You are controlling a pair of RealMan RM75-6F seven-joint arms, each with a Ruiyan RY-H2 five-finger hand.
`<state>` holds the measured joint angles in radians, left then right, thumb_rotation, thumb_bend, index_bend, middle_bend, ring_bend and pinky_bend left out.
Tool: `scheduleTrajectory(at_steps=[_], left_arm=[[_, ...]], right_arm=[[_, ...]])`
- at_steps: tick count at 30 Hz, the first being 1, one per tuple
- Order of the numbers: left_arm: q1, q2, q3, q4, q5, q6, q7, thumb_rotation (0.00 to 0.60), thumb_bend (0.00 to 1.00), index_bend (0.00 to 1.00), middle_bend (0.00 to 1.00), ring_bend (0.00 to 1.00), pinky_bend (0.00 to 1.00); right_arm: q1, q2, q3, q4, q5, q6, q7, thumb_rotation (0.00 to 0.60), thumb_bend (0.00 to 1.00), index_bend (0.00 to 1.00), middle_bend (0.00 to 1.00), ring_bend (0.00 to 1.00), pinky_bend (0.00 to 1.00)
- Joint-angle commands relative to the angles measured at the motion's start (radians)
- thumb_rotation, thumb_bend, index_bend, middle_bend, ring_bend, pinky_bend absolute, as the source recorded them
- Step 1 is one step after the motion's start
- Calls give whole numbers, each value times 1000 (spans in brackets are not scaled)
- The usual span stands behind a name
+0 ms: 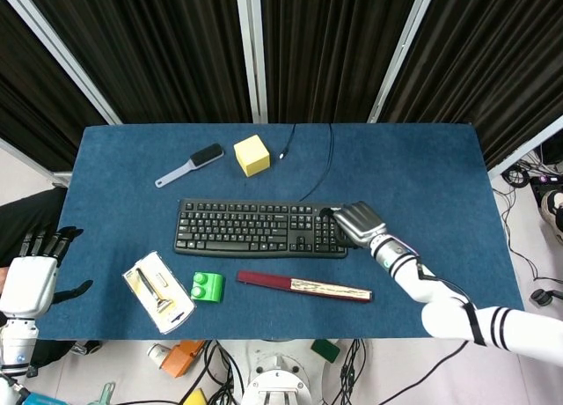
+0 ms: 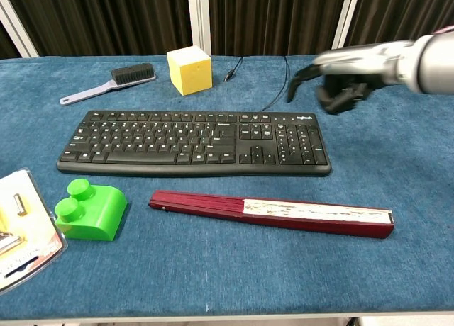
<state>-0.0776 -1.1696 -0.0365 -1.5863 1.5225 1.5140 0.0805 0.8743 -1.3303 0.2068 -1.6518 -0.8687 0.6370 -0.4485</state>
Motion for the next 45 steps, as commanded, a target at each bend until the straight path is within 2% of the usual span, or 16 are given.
scheduleTrajectory(at_steps=[1, 5, 11, 23, 28, 34, 35, 37, 39, 41, 42, 45], left_arm=[[-1, -1, -1, 0, -4, -2, 2, 600, 30, 180, 158, 66, 0], [-1, -4, 0, 2, -8, -6, 2, 600, 30, 180, 158, 66, 0], [-2, -6, -3, 4, -14, -9, 2, 600, 30, 180, 158, 66, 0], [1, -6, -3, 5, -24, -10, 5, 600, 30, 179, 158, 66, 0], [-1, -6, -5, 3, -22, -7, 5, 600, 30, 180, 158, 66, 0], [-3, -5, -8, 4, -18, -4, 2, 600, 30, 180, 158, 66, 0], [-3, -6, -8, 5, -17, -3, -1, 600, 30, 180, 158, 66, 0], [-3, -7, -9, 8, -17, -2, -4, 600, 29, 180, 158, 66, 0], [-4, -10, -10, 12, -17, -2, -9, 600, 30, 180, 158, 66, 0], [-5, -13, -11, 15, -16, -1, -15, 600, 30, 180, 158, 66, 0], [-5, -14, -11, 16, -15, -1, -17, 600, 30, 180, 158, 66, 0], [-5, -15, -9, 19, -9, 2, -20, 600, 30, 179, 158, 66, 0]], right_arm=[[94, -70, -34, 73, 123, -29, -64, 420, 1000, 293, 944, 1000, 1000], [155, -114, -63, 109, 207, -11, -94, 418, 1000, 292, 945, 1000, 1000], [212, -155, -95, 157, 275, -2, -103, 418, 1000, 292, 945, 1000, 1000], [260, -177, -132, 195, 307, -8, -67, 418, 1000, 289, 945, 1000, 1000], [241, -131, -120, 144, 253, 37, -28, 418, 1000, 287, 945, 1000, 1000], [148, 22, -115, -31, 129, 207, 18, 416, 998, 243, 945, 997, 993], [116, 60, -125, -73, 92, 261, 18, 417, 967, 216, 932, 972, 961], [62, 114, -148, -131, 36, 355, 9, 418, 810, 134, 821, 830, 808], [-11, 161, -180, -181, -38, 476, 0, 418, 556, 27, 593, 562, 564], [-92, 194, -211, -210, -116, 588, 18, 418, 391, 0, 397, 339, 374], [-127, 205, -225, -215, -151, 630, 34, 419, 339, 0, 296, 242, 280], [-237, 235, -274, -204, -261, 739, 103, 419, 269, 0, 36, 27, 52]])
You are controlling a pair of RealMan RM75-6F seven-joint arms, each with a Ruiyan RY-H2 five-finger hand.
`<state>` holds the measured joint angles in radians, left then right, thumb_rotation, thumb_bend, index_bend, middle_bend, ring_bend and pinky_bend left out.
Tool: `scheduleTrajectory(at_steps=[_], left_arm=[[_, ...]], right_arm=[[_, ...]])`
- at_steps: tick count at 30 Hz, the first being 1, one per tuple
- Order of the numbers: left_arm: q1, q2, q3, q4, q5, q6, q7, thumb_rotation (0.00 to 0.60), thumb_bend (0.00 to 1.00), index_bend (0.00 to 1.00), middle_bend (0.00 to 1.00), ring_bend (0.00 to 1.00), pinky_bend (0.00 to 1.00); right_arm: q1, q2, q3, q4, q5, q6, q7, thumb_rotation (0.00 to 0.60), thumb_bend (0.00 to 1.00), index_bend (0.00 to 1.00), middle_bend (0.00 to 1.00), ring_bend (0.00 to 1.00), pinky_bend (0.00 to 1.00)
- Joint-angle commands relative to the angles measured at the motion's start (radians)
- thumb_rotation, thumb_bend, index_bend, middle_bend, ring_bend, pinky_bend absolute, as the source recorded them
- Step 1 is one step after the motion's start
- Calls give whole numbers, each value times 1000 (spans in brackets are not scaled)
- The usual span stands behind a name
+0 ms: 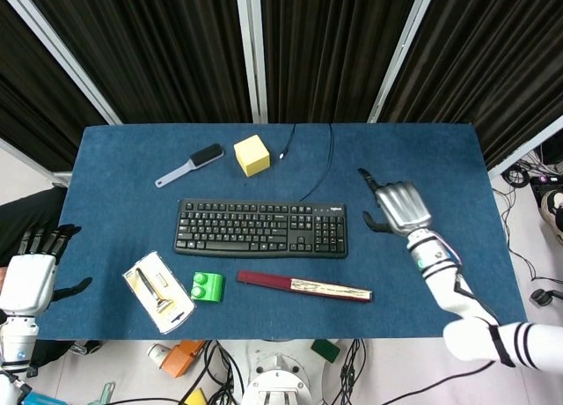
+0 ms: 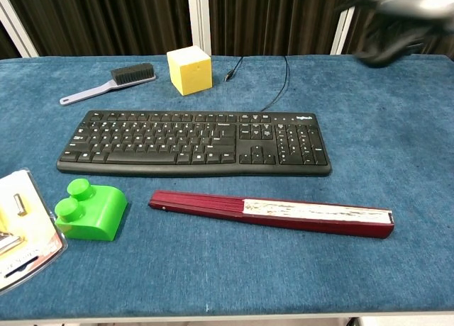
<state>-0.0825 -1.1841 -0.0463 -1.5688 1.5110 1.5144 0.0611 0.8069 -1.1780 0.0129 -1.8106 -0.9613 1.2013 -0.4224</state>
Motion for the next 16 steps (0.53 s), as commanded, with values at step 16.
scheduleTrajectory(at_steps=[16], left_arm=[[14, 3, 6, -11, 6, 22, 0, 600, 30, 180, 158, 66, 0]], right_arm=[[-528, 106, -160, 87, -419, 429, 345, 418, 233, 0, 0, 0, 0]])
